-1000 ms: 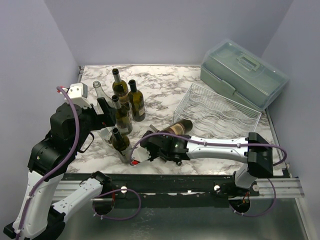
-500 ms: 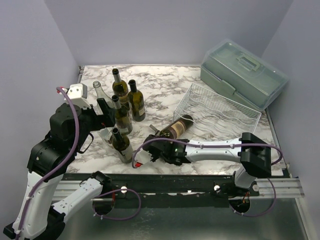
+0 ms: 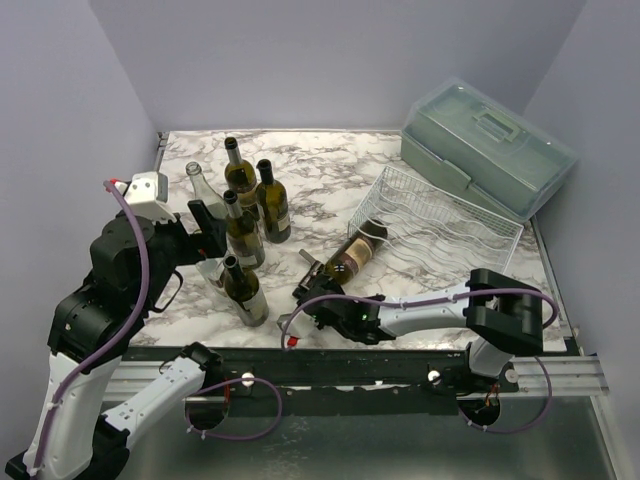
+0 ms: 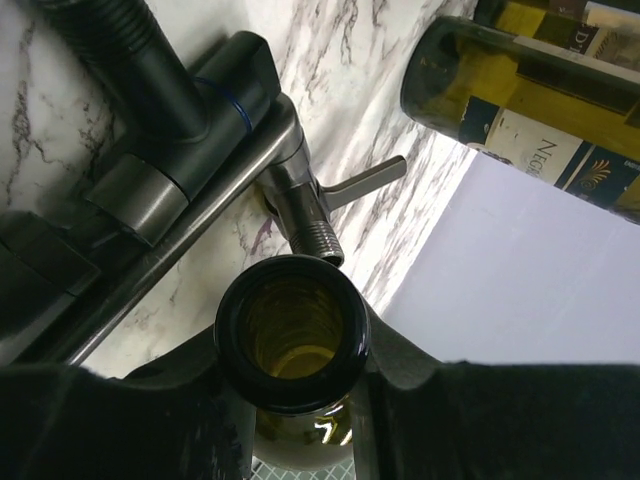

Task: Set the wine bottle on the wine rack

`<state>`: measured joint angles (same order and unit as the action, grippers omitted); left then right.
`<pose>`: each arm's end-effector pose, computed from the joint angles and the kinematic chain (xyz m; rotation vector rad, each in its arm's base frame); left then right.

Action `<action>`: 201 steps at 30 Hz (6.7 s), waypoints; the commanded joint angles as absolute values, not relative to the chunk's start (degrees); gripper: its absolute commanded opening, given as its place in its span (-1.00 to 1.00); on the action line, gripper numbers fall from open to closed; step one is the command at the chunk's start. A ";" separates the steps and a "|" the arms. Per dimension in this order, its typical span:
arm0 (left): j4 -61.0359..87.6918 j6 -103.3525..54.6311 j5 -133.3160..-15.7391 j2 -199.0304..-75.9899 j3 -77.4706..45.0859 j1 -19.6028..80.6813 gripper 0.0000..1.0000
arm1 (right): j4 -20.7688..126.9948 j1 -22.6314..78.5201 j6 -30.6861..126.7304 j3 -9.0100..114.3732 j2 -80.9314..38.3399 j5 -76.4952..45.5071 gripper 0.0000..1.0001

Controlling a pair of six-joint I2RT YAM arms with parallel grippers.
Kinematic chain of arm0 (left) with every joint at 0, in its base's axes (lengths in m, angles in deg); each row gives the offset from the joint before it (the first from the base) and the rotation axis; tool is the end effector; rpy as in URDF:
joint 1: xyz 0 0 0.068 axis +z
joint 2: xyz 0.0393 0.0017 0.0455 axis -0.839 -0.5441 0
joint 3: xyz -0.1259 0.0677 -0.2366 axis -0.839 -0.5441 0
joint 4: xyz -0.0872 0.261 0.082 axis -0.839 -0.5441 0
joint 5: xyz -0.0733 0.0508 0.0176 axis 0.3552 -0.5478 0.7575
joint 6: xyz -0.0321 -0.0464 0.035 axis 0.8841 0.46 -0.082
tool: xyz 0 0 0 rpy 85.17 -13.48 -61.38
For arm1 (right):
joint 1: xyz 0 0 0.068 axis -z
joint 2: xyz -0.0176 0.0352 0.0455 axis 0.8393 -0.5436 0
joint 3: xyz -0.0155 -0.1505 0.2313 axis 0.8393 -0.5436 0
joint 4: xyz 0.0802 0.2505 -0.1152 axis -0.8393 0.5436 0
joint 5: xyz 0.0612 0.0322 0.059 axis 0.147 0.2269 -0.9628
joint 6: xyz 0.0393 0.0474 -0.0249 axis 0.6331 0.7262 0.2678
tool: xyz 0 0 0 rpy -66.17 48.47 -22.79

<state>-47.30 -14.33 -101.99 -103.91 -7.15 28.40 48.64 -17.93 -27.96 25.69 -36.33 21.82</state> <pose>0.1045 -0.0372 0.4707 -0.1108 1.8917 -0.2805 0.1191 0.3443 0.1370 -2.0674 0.9375 -0.5476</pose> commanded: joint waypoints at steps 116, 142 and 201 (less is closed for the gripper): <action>-46.08 -14.63 -102.83 -107.03 -6.45 28.12 0.98 | 60.03 -2.58 39.55 28.05 -12.43 7.84 1.00; -48.87 -11.86 -105.49 -106.35 0.13 28.12 0.98 | 33.49 -13.75 56.30 39.00 -23.12 -12.06 1.00; -50.83 -8.96 -104.67 -101.38 0.15 28.12 0.98 | 22.77 -22.54 44.78 51.28 -45.97 16.94 -0.11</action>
<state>-49.81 -9.15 -104.53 -101.87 0.06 28.40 24.51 -22.11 46.29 49.86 -44.92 15.87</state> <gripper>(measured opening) 0.988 0.511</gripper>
